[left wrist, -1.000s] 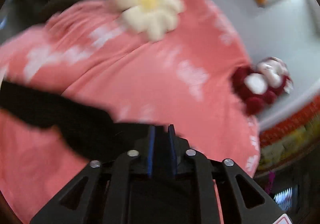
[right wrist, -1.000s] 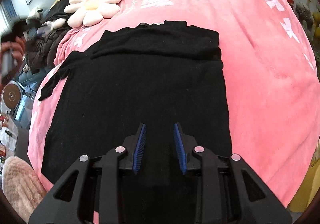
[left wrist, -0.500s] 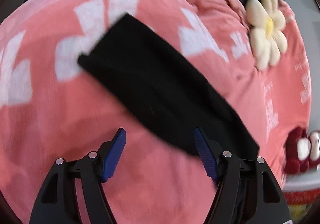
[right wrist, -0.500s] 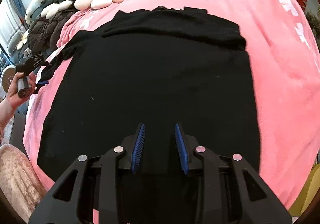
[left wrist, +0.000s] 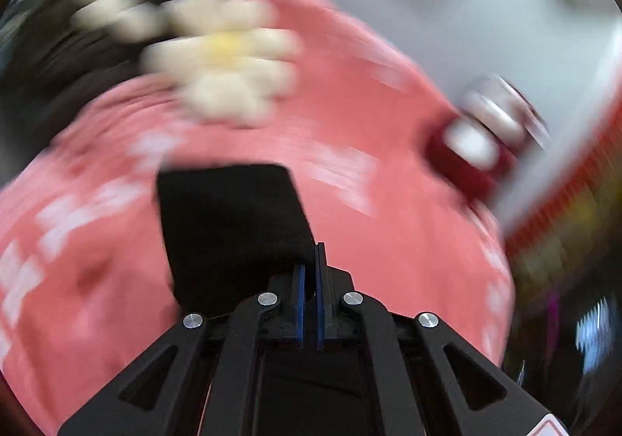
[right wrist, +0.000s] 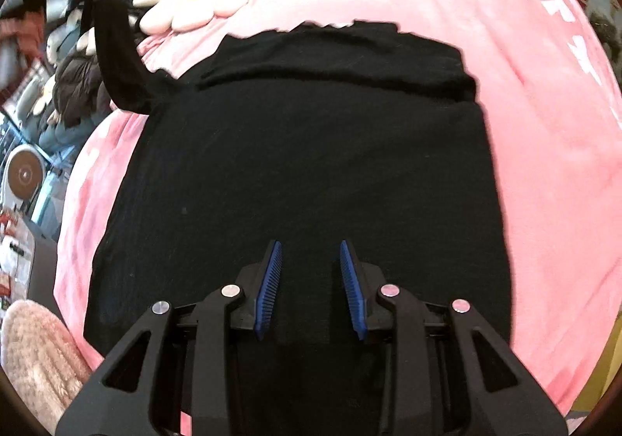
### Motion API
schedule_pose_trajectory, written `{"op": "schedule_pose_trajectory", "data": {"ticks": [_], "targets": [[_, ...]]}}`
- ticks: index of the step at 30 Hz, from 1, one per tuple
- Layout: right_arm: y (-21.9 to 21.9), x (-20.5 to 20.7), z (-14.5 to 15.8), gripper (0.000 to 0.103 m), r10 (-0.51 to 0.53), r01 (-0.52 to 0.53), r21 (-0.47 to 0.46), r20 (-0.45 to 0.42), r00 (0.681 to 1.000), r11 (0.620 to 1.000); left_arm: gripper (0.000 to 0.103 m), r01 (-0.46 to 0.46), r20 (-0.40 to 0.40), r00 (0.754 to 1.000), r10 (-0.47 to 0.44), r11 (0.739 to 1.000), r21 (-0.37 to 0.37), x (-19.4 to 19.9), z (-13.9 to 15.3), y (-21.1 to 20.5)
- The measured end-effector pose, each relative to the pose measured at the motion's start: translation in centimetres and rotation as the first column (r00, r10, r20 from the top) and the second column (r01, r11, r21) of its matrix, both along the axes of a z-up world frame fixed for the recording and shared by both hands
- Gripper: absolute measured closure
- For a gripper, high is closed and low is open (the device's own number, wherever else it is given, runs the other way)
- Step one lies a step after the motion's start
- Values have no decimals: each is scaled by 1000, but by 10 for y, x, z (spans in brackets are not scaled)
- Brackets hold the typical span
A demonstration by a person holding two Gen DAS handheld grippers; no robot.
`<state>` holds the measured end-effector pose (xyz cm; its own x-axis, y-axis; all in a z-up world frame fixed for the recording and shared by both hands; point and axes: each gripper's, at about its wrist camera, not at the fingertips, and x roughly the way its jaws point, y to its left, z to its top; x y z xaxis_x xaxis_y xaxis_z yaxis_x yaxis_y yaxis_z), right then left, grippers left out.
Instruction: Fold small clothes
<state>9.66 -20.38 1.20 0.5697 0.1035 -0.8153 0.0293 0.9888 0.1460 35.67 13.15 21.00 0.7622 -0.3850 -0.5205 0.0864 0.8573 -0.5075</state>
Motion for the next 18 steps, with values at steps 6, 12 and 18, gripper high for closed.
{"op": "schedule_pose_trajectory", "data": {"ticks": [6,12,18], "targets": [[-64,-1,9,73,-113,113,6,19,993,994,24,279,-125,957,-260,944,178,-39,-64,-184],[-118,35,36,57,-128,122,80,62,990,989,24,303,-310,927,-209,906,297,-101,-170,-194],[-128,137,40,52,-102,90,136,82,991,987,24,226,-418,904,-92,932,284,-138,-206,-134]]}}
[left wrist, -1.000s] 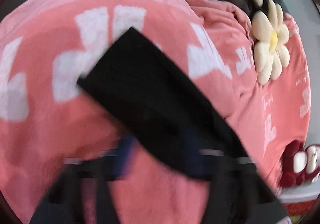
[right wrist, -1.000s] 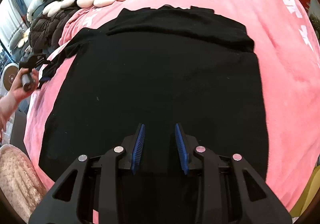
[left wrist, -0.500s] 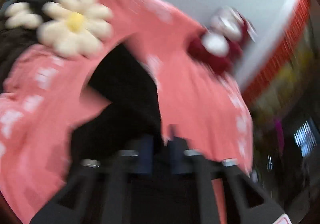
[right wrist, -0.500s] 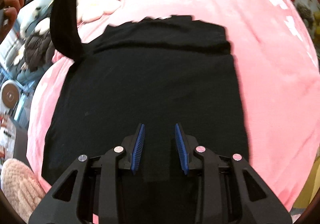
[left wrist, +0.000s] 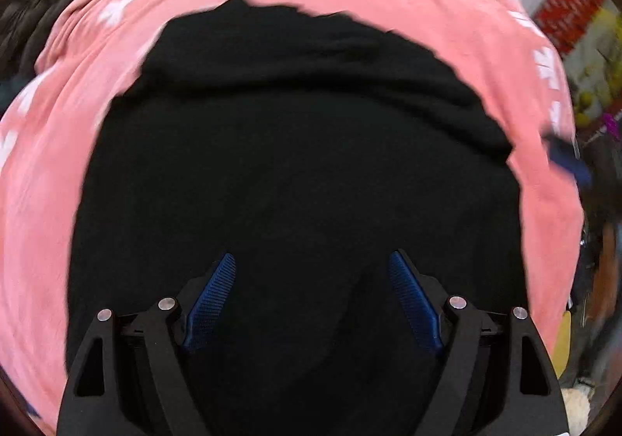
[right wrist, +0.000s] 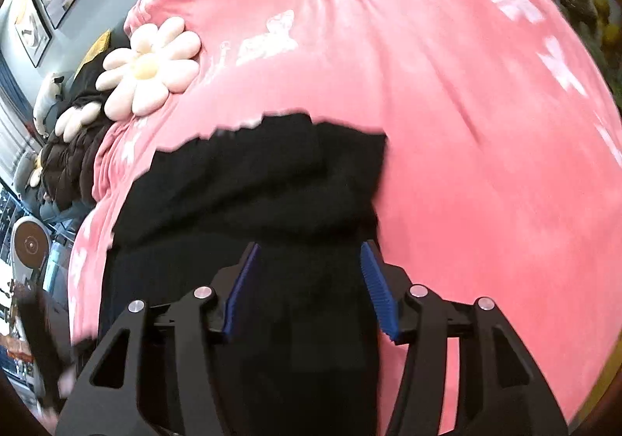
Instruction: Fold small clothes
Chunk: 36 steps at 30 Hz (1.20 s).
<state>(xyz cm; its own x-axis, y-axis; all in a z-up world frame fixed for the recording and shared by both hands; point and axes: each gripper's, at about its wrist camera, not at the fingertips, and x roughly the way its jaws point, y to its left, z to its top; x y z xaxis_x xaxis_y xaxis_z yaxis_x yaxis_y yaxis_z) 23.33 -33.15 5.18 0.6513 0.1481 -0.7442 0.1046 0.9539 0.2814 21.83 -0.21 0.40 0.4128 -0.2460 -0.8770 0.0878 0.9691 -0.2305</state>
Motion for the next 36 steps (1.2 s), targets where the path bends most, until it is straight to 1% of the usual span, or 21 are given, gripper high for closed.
{"op": "schedule_pose_trajectory", "data": {"ticks": [2,4,6,8,9,11,13,15,16,17,18,19,21,22,24,28,31,33,34,35,36], "targets": [[-6,42,-11,51,-27,29,48,-28,999,998,24,-20,4,1000,20,1000,-5,-9,-3,19],[-12,77,-28,51,-79,84,52,-76,994,995,24,-33,13,999,33,999,8,-15,-4,32],[-13,99,-44,51,-99,106,52,-118,988,993,24,-41,16,999,41,999,8,-20,-4,42],[0,113,-56,80,-41,53,79,-151,988,995,24,-49,12,999,49,999,-4,-23,-5,50],[9,116,-55,99,-16,28,74,-158,987,997,24,-49,9,999,49,999,-6,-21,-5,51],[29,112,-23,99,46,-42,62,-61,997,997,24,-46,12,999,46,999,-12,-19,-5,54],[39,96,32,99,70,-77,67,90,993,995,24,-48,18,999,48,999,-17,-16,-4,51],[35,76,67,99,45,-54,41,192,980,998,24,-54,15,998,54,998,-35,-13,-3,56],[29,69,69,99,17,-14,-16,204,979,1000,24,-60,13,998,61,997,-42,-10,-3,58],[21,66,57,99,-20,33,-72,166,986,997,24,-69,14,997,70,996,-50,-8,-3,60],[13,68,42,99,-48,59,-93,118,992,994,24,-78,14,997,79,996,-51,-6,-2,63],[1,72,10,99,-77,79,-94,20,997,992,24,-88,13,996,89,995,-52,-3,-2,65],[-9,76,-33,99,-81,68,-116,-109,991,991,24,-113,13,993,114,991,-66,6,0,70],[-9,73,-47,99,-72,55,-133,-128,989,990,24,-124,8,992,125,990,-68,11,1,73],[-9,67,-52,99,-69,57,-104,-119,990,993,24,-155,-11,988,154,985,-79,27,2,79],[-9,63,-48,99,-76,72,-36,-105,992,997,24,-262,-10,965,262,962,-81,68,4,96],[-9,61,-41,99,-62,65,19,-97,993,998,25,-304,-46,953,300,943,-138,103,0,103],[-6,57,-33,99,-47,49,19,-78,996,999,34,-326,-47,945,323,928,-180,122,-2,108],[-3,56,-28,99,-38,40,25,-62,997,999,52,-349,-36,937,348,920,-179,129,-1,111],[-2,54,-22,99,-39,40,30,-39,998,999,64,-379,-30,924,380,907,-183,137,0,119],[-2,51,-17,99,-44,45,37,-14,999,998,64,-429,-39,902,430,882,-194,144,-1,132]]}}
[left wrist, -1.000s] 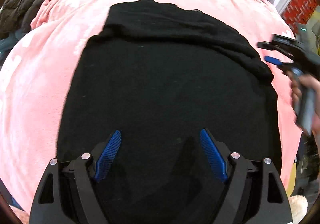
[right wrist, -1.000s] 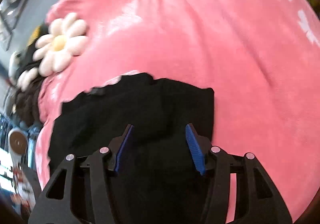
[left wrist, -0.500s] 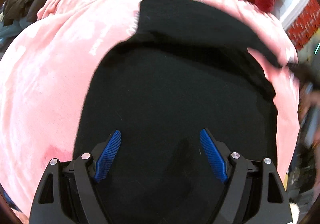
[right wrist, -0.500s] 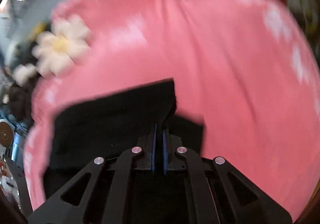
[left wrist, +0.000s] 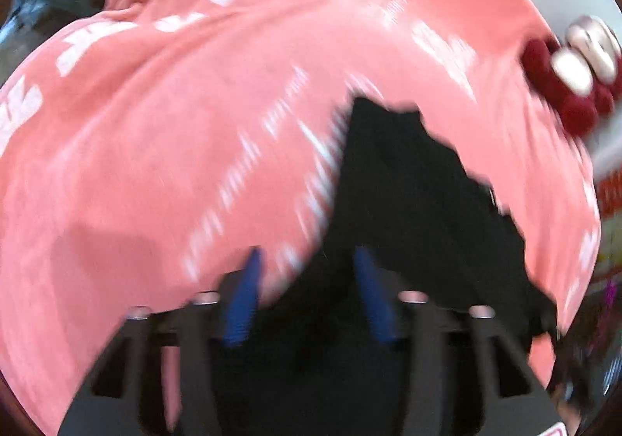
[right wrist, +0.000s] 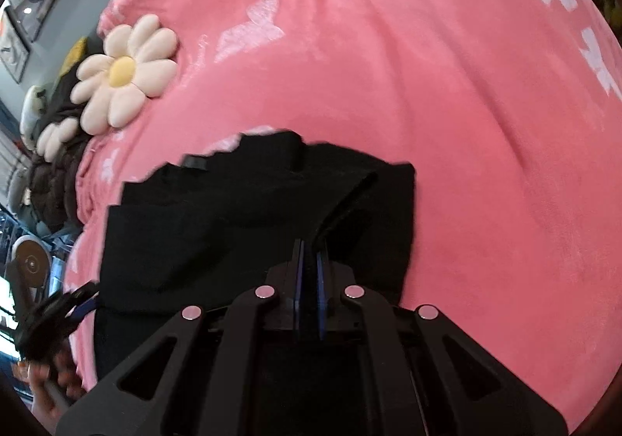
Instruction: Fold small clothes
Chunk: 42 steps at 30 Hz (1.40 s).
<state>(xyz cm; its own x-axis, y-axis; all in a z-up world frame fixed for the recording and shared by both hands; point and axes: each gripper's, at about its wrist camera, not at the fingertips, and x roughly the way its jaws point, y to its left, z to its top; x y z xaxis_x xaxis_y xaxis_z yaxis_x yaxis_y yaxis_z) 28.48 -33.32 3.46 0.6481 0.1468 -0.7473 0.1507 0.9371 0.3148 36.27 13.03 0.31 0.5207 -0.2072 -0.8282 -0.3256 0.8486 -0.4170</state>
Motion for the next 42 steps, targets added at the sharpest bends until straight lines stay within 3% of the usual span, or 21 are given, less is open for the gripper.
{"op": "schedule_pose_trajectory", "data": {"ticks": [2,3,5,7,8,10,11,13,15,16,18,22,25,29,31,34,35,38,42], "targets": [[-3,-4,-4,98,-9,9,-3,15,1000,1000,64,-86,-29,996,87,995,41,6,-5,18],[-4,0,-15,97,-6,5,-38,-33,999,999,64,-117,-62,990,123,988,99,10,-12,30],[-9,5,-44,97,-15,-1,-112,-142,990,994,66,-117,-79,988,129,983,141,10,-15,38],[-13,-3,-43,95,-16,6,-95,-105,994,995,65,-88,-64,993,96,990,111,6,-6,39],[-13,-5,-40,94,-22,13,-95,-96,995,995,58,-53,-31,998,55,997,63,1,4,35],[-11,-10,-34,90,-28,20,-100,-79,997,995,38,0,-9,1000,1,999,35,-5,14,24],[-9,-11,-32,90,-28,20,-105,-75,997,994,34,26,4,1000,-26,999,29,-11,18,15],[-1,-17,-28,90,-27,20,-110,-65,998,994,34,75,-1,997,-75,997,16,-23,16,2],[8,-29,-23,90,-13,9,-89,-46,999,996,34,107,-30,994,-108,993,-49,-33,6,-11],[11,-33,-20,90,-7,3,-82,-38,999,997,34,91,-32,995,-96,989,-120,-38,-1,-13],[19,-43,-20,90,11,-14,-79,-34,999,997,34,35,-42,998,-43,981,-190,-40,-10,-11],[34,-61,-22,90,36,-39,-85,-40,999,996,34,-64,-45,997,55,972,-226,-32,-15,-2],[42,-70,-24,90,49,-53,-93,-48,998,994,34,-118,-96,991,90,929,-352,-33,-6,5],[45,-77,-25,90,53,-56,-83,-41,998,995,34,-113,-102,992,80,919,-378,-42,0,-1],[46,-80,-26,90,47,-50,-69,-41,998,996,34,-132,-162,984,73,911,-390,-37,-13,-5],[48,-85,-26,90,42,-44,-58,-40,998,997,34,-197,-182,976,123,854,-482,-45,-8,-1],[48,-86,-25,90,42,-44,-56,-38,998,997,34,-199,-175,977,123,818,-539,-53,-2,0],[50,-88,-26,90,48,-50,-55,-38,998,997,33,-230,-179,972,153,768,-597,-74,6,0],[54,-89,-32,90,44,-46,-38,-48,998,998,33,-239,-215,967,139,789,-566,-64,-8,-7]]}}
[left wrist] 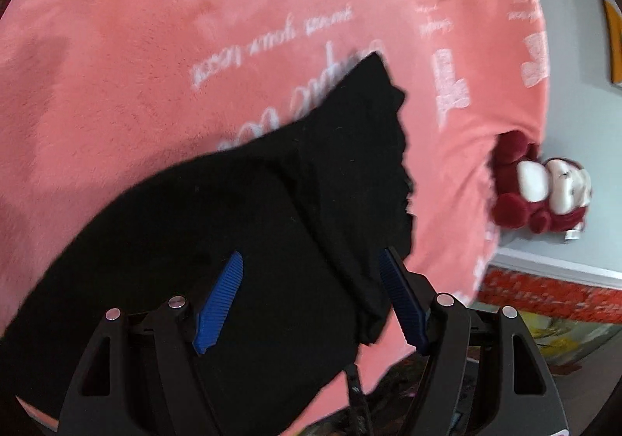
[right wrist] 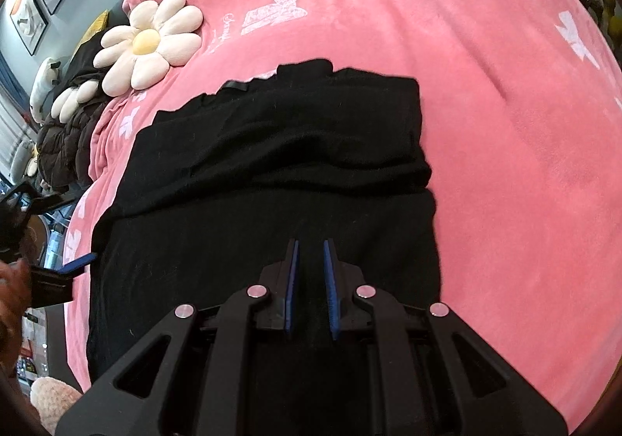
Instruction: Fold small clothes
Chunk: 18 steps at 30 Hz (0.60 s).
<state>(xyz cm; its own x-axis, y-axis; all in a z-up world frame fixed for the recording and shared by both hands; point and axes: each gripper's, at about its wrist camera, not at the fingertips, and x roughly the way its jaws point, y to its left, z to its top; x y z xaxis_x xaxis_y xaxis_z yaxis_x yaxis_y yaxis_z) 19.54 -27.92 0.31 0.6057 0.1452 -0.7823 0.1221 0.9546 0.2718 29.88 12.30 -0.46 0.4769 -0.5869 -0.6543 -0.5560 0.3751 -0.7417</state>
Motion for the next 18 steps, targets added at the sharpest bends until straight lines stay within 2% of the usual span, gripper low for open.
{"op": "schedule_pose_trajectory", "data": {"ticks": [4,6,8,9,11,13,14,15,18], "targets": [[5,-4,1,90,14,-14,-5,0,1000,1000,34,-59,25,998,58,998,27,28,-16,12],[2,-5,0,90,9,-9,-12,-3,1000,1000,41,-95,32,995,93,995,38,41,-24,19],[-5,-3,-3,90,-14,14,-2,-12,1000,1000,77,-91,70,994,83,987,132,48,-13,24],[-10,-2,-3,90,-30,30,8,-10,1000,1000,84,-83,88,994,69,983,163,49,-10,26],[-17,1,0,90,-41,41,16,-1,999,999,101,-102,77,993,92,985,142,46,-20,38],[-24,9,3,90,-49,50,-6,12,999,999,102,-145,67,988,138,984,107,36,-36,50],[-28,16,5,90,-53,53,-3,15,998,999,100,-162,89,984,156,985,63,31,-44,53],[-33,24,6,90,-56,56,4,16,998,998,100,-167,105,982,160,984,58,28,-46,52],[-49,61,8,87,-77,77,-8,8,997,997,100,-132,126,986,112,978,164,29,-34,41]]}}
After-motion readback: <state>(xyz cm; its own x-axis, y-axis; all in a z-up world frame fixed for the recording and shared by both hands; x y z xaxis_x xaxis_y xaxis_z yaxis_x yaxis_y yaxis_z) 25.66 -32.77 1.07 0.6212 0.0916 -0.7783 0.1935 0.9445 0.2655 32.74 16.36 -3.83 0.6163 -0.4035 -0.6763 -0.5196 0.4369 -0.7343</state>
